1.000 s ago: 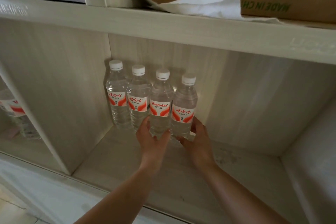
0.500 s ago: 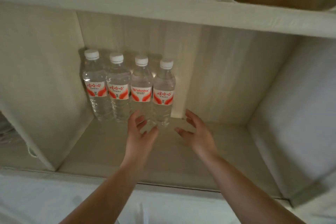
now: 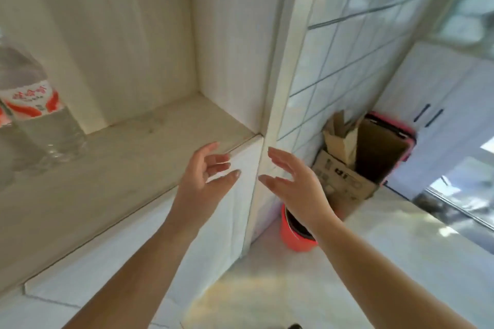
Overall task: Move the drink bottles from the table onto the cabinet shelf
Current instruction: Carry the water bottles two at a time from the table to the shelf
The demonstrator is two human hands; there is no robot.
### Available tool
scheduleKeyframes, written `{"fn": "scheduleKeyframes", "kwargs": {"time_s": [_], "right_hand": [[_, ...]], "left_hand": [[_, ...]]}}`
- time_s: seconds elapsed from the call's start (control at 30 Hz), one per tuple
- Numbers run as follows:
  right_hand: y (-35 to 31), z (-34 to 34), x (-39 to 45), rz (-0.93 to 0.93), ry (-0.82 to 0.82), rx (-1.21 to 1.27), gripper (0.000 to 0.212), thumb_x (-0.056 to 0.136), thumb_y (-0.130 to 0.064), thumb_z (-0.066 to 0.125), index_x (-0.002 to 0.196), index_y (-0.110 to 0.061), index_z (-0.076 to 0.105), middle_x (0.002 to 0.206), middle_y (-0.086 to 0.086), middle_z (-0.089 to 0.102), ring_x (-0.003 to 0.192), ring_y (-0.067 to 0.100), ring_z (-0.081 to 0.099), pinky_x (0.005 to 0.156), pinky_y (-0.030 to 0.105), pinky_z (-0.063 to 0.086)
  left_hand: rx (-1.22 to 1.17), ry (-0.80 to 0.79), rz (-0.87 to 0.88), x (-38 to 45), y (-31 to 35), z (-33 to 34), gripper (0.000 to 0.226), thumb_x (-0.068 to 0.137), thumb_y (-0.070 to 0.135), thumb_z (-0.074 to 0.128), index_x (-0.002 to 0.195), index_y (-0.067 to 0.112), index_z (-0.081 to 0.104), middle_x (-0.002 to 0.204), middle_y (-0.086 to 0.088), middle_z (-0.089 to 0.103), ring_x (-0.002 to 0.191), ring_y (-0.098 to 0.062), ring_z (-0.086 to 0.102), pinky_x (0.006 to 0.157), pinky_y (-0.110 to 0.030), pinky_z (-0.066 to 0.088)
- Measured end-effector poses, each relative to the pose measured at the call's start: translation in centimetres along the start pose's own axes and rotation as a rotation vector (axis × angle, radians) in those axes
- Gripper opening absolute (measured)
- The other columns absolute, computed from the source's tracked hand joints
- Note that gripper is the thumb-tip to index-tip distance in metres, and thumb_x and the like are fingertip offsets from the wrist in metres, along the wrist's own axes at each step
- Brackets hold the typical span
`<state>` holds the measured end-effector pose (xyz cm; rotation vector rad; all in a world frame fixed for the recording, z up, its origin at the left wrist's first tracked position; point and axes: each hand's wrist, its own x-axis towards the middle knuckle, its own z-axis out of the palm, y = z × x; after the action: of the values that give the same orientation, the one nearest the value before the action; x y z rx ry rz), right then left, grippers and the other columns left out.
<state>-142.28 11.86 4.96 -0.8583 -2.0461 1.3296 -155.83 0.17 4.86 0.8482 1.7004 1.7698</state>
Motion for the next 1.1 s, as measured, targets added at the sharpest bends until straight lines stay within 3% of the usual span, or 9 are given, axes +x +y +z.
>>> {"fn": "scheduleKeyframes", "kwargs": {"time_s": [0.07, 0.23, 0.3, 0.37, 0.47, 0.57, 0.7, 0.87, 1.1], "right_hand": [[1.2, -3.0, -3.0, 0.047, 0.110, -0.044, 0.051, 0.078, -0.028, 0.072, 0.121, -0.041, 0.048, 0.124, -0.017, 0.053, 0.114, -0.004, 0.048, 0.082, 0.001, 0.040], [3.7, -10.2, -12.0, 0.149, 0.347, -0.074, 0.047, 0.078, -0.017, 0.072, 0.117, -0.033, 0.051, 0.123, -0.008, 0.055, 0.116, 0.007, 0.052, 0.090, 0.010, 0.046], [4.4, -12.9, -16.0, 0.159, 0.467, -0.077, 0.045, 0.077, -0.014, 0.074, 0.111, -0.034, 0.053, 0.117, -0.011, 0.058, 0.112, 0.007, 0.054, 0.090, 0.018, 0.051], [5.1, -15.4, -20.3, 0.189, 0.575, -0.077, 0.045, 0.075, -0.017, 0.075, 0.107, -0.039, 0.053, 0.112, -0.017, 0.058, 0.110, 0.004, 0.055, 0.084, 0.016, 0.052], [6.2, -18.7, -27.2, 0.245, 0.711, -0.110, 0.046, 0.074, -0.023, 0.075, 0.114, -0.031, 0.054, 0.120, -0.008, 0.058, 0.112, 0.006, 0.056, 0.079, 0.008, 0.048], [6.8, -21.9, -34.2, 0.273, 0.838, -0.139, 0.047, 0.072, -0.031, 0.071, 0.115, -0.027, 0.054, 0.119, -0.008, 0.058, 0.107, 0.003, 0.056, 0.073, 0.001, 0.044], [7.6, -26.2, -44.2, 0.315, 0.948, -0.148, 0.047, 0.077, -0.028, 0.070, 0.120, -0.024, 0.053, 0.122, -0.010, 0.055, 0.106, -0.002, 0.054, 0.071, -0.001, 0.043], [8.3, -31.2, -55.7, 0.386, 1.112, -0.145, 0.049, 0.079, -0.026, 0.071, 0.125, -0.021, 0.054, 0.128, -0.007, 0.057, 0.115, 0.006, 0.055, 0.074, -0.001, 0.042], [9.7, -36.8, -67.3, 0.463, 1.337, -0.088, 0.044, 0.080, -0.024, 0.071, 0.121, -0.025, 0.055, 0.127, -0.004, 0.059, 0.117, 0.006, 0.054, 0.072, -0.001, 0.042]], "left_hand": [[0.027, -0.131, -0.036, -0.8, -0.3, 3.1, 0.049, 0.079, 0.020, 0.076, 0.115, 0.039, 0.049, 0.112, 0.006, 0.064, 0.107, -0.010, 0.062, 0.092, -0.025, 0.048], [0.067, -0.419, -0.030, -4.1, -0.7, 11.8, 0.047, 0.082, 0.019, 0.073, 0.121, 0.032, 0.050, 0.112, 0.005, 0.063, 0.109, -0.012, 0.061, 0.093, -0.027, 0.050], [0.072, -0.549, 0.001, -6.3, -0.7, 15.6, 0.043, 0.083, 0.014, 0.071, 0.114, 0.035, 0.050, 0.109, 0.008, 0.063, 0.108, -0.012, 0.061, 0.092, -0.025, 0.049], [0.077, -0.662, 0.018, -9.0, -0.7, 19.1, 0.042, 0.083, 0.015, 0.071, 0.110, 0.039, 0.050, 0.112, 0.006, 0.064, 0.108, -0.011, 0.061, 0.092, -0.025, 0.049], [0.072, -0.807, 0.007, -13.6, -0.7, 24.0, 0.046, 0.074, 0.034, 0.076, 0.112, 0.039, 0.050, 0.114, 0.005, 0.063, 0.107, -0.010, 0.061, 0.085, -0.020, 0.049], [0.073, -0.937, -0.008, -19.3, -0.5, 28.8, 0.053, 0.066, 0.050, 0.080, 0.110, 0.041, 0.051, 0.113, 0.010, 0.062, 0.107, -0.008, 0.061, 0.089, -0.022, 0.050], [0.048, -1.065, -0.033, -28.5, 0.2, 34.8, 0.046, 0.078, 0.030, 0.074, 0.119, 0.033, 0.053, 0.115, 0.013, 0.062, 0.108, -0.002, 0.059, 0.087, -0.019, 0.049], [-0.005, -1.208, -0.074, -38.5, 0.9, 41.9, 0.052, 0.062, 0.036, 0.075, 0.112, 0.032, 0.059, 0.112, 0.005, 0.066, 0.109, -0.012, 0.063, 0.095, -0.031, 0.051], [0.042, -1.438, -0.096, -48.6, 1.3, 51.3, 0.039, 0.078, 0.016, 0.075, 0.112, 0.030, 0.062, 0.112, 0.006, 0.069, 0.108, -0.009, 0.065, 0.095, -0.028, 0.051]]}}
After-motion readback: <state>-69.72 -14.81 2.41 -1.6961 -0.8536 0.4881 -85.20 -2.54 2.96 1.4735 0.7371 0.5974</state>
